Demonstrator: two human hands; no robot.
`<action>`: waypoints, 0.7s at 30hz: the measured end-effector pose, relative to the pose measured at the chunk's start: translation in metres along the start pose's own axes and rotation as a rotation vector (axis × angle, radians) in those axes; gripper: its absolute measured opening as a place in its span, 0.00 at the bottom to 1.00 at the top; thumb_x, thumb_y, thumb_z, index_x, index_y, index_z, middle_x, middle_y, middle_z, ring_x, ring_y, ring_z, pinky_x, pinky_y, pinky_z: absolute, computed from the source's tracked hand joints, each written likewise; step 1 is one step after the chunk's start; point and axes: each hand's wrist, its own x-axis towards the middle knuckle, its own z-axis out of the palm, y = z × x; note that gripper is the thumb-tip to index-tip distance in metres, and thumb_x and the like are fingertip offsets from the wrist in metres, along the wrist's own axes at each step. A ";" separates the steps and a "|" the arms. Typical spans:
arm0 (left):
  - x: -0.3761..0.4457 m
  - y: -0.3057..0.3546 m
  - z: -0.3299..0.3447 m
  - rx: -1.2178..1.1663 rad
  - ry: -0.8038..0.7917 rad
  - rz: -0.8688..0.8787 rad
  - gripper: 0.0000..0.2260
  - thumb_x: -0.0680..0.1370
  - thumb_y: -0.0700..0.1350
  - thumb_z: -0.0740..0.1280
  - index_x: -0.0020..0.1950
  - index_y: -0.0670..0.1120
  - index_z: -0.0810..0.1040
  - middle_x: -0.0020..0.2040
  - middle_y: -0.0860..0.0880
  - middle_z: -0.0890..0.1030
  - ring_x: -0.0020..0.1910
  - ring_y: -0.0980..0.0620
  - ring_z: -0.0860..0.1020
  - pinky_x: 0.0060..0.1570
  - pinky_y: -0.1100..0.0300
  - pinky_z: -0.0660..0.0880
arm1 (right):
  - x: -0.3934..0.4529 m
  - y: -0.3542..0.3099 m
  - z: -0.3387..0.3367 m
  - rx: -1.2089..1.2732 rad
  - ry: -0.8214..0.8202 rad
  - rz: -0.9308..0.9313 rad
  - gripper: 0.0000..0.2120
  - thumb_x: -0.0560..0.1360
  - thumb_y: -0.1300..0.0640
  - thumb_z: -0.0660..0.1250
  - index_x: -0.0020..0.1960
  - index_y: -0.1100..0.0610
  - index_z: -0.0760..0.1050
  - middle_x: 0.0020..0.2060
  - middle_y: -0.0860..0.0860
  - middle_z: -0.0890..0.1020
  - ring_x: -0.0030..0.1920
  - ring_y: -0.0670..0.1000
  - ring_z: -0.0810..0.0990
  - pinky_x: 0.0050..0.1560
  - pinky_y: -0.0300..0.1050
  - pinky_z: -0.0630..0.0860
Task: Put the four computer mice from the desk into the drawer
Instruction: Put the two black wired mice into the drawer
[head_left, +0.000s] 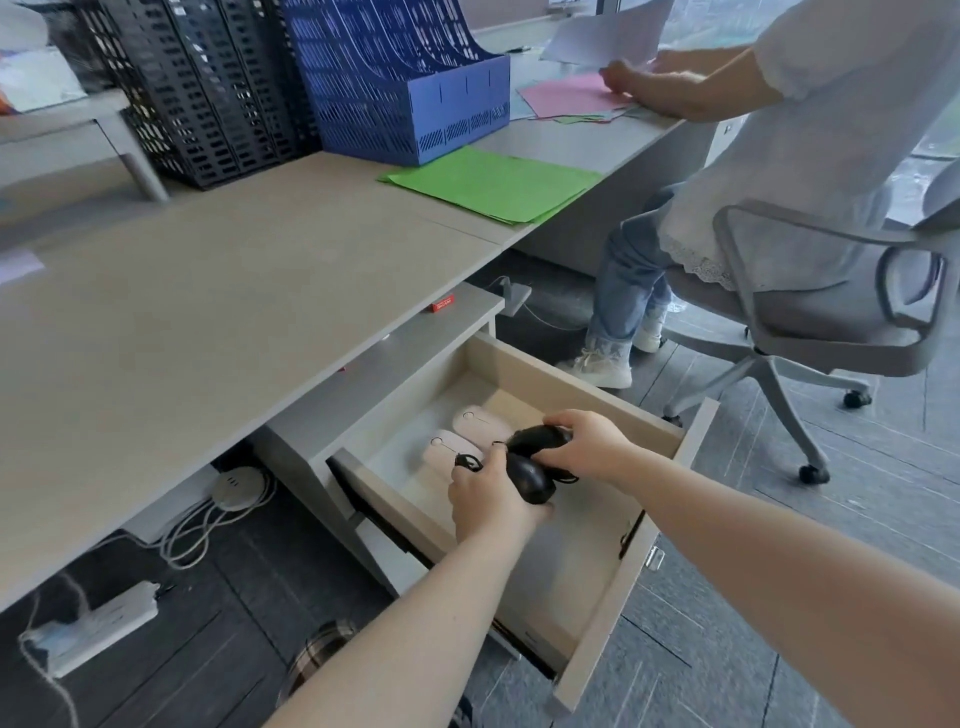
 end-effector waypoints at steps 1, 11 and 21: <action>0.000 -0.001 0.003 0.007 -0.003 0.000 0.34 0.64 0.52 0.74 0.67 0.59 0.64 0.62 0.42 0.68 0.63 0.42 0.68 0.58 0.52 0.71 | 0.001 0.002 0.002 -0.022 -0.002 -0.003 0.23 0.70 0.55 0.71 0.63 0.60 0.75 0.61 0.56 0.80 0.62 0.57 0.77 0.63 0.51 0.75; 0.013 -0.013 0.016 0.190 -0.080 -0.026 0.34 0.63 0.55 0.77 0.65 0.52 0.67 0.63 0.44 0.64 0.61 0.41 0.71 0.61 0.53 0.71 | 0.019 0.018 0.022 -0.252 -0.132 -0.065 0.24 0.70 0.52 0.68 0.65 0.53 0.70 0.59 0.54 0.80 0.59 0.59 0.78 0.57 0.51 0.77; 0.016 -0.014 0.023 0.279 -0.115 -0.034 0.28 0.57 0.55 0.71 0.56 0.52 0.72 0.59 0.45 0.66 0.59 0.45 0.72 0.55 0.53 0.76 | 0.024 0.029 0.031 -0.484 -0.165 -0.124 0.32 0.70 0.48 0.68 0.70 0.50 0.63 0.60 0.55 0.79 0.59 0.60 0.78 0.55 0.55 0.79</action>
